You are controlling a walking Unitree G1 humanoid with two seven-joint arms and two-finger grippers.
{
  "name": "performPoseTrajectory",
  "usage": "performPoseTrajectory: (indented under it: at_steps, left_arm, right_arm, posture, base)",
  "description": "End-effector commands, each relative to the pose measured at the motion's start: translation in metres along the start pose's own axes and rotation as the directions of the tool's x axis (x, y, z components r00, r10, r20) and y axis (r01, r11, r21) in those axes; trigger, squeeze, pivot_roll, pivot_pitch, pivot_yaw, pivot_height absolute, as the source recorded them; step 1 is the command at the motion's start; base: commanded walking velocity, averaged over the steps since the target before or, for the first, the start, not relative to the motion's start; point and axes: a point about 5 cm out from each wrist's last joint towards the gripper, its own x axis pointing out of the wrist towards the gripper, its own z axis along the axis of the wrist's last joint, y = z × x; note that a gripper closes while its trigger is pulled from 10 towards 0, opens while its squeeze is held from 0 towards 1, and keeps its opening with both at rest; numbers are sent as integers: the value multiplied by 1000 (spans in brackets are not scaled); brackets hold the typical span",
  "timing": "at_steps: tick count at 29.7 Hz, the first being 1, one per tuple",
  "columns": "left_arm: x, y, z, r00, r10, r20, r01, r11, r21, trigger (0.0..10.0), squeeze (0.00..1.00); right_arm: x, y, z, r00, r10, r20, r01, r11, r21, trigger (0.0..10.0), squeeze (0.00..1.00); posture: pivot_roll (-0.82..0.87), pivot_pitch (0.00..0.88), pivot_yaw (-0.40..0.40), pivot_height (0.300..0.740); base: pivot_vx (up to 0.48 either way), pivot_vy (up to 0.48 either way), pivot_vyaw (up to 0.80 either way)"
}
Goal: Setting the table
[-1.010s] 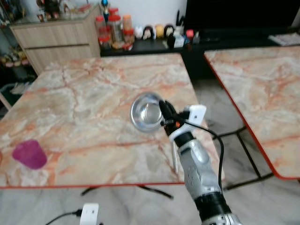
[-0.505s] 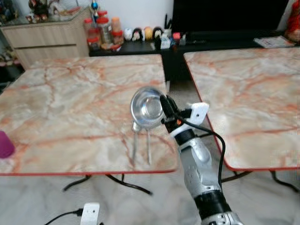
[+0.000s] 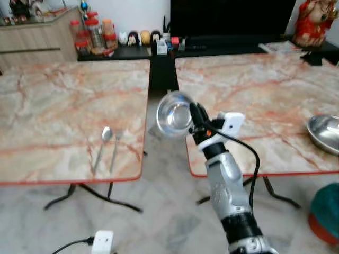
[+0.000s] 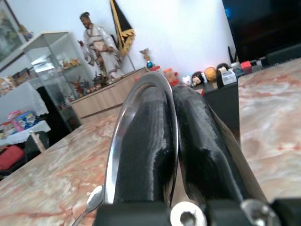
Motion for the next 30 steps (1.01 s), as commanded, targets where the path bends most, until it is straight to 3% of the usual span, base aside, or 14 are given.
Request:
performPoseTrajectory:
  at_steps: [1, 7, 30]
  left_arm:
    - [1, 1, 3, 1000, 0, 7, 0, 1000, 18, 10000, 0]
    - [0, 1, 2, 1000, -1, 8, 1, 1000, 25, 10000, 0]
    - [0, 0, 1, 1000, -4, 10, 3, 1000, 22, 10000, 0]
  right_arm:
    - [2, 4, 3, 1000, -5, 25, 5, 1000, 14, 10000, 0]
    - [1, -8, 7, 997, -64, 39, 63, 998, 29, 10000, 0]
    - [-2, -10, 8, 995, -92, 47, 90, 995, 34, 10000, 0]
  posture:
    - [-64, 0, 57, 740]
    - [-72, 0, 61, 740]
    - [-81, 0, 68, 740]
  base:
    - [0, -472, 0]
    - [0, -472, 0]
    - [0, -467, 0]
